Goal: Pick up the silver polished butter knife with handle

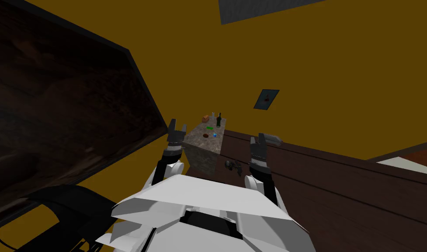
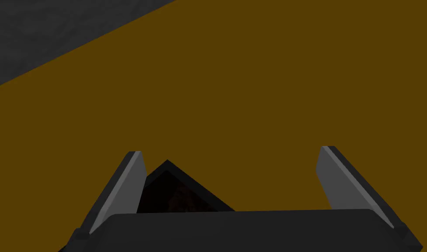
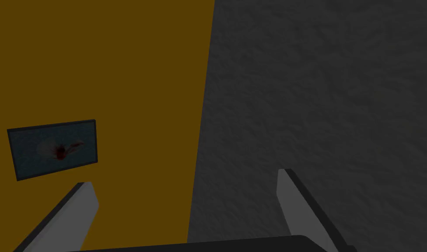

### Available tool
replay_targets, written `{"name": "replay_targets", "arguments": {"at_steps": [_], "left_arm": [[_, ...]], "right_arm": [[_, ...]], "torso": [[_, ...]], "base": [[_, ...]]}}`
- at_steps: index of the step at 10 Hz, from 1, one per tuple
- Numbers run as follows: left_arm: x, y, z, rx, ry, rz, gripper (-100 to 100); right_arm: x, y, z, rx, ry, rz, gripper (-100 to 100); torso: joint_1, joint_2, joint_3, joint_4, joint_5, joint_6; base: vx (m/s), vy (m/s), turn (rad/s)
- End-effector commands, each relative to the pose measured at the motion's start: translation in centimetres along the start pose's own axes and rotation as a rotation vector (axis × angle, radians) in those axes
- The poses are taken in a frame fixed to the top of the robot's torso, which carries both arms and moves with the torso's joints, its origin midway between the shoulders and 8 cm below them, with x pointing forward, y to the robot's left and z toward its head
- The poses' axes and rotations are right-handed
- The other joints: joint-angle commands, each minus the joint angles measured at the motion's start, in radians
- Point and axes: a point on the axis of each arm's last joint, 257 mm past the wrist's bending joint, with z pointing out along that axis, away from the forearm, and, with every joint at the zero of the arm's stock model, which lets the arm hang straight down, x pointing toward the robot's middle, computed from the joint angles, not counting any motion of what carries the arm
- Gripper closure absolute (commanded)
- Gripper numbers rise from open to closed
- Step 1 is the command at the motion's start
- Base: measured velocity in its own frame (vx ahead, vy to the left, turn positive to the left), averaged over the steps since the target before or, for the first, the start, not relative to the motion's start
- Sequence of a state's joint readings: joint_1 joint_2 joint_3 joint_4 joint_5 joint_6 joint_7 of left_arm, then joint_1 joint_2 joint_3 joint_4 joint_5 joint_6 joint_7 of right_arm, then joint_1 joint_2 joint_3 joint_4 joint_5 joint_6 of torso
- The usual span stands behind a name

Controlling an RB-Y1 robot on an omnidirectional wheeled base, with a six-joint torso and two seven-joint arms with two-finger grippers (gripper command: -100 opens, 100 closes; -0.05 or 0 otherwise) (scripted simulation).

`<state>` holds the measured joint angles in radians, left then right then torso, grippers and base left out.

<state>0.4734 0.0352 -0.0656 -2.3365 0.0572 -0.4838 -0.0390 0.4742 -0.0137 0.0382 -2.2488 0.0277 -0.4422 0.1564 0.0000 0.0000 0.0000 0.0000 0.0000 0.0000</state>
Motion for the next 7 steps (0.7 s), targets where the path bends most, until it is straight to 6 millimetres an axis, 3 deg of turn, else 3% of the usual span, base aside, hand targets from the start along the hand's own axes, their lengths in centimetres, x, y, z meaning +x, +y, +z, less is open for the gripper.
{"name": "replay_targets", "arguments": {"at_steps": [1,6,7], "left_arm": [[-0.1,1.5,-0.5,-0.052,0.028,0.039,-100],[-1.9,7.6,-3.0,-0.265,0.091,0.197,-100],[-1.9,7.8,-3.1,-0.275,0.091,0.197,-100]], "right_arm": [[0.0,0.0,0.0,0.000,0.000,0.000,0],[0.0,0.0,0.0,0.000,0.000,0.000,0],[0.0,0.0,0.0,0.000,0.000,0.000,0]], "torso": [[0.000,0.000,0.000,0.000,0.000,0.000],[-0.007,0.006,0.003,0.001,-0.001,0.000],[-0.008,0.005,0.003,0.001,-0.002,0.000]], "base": [[-0.032,-0.046,0.091],[-0.076,-0.101,0.119],[-0.045,-0.095,0.049]]}}
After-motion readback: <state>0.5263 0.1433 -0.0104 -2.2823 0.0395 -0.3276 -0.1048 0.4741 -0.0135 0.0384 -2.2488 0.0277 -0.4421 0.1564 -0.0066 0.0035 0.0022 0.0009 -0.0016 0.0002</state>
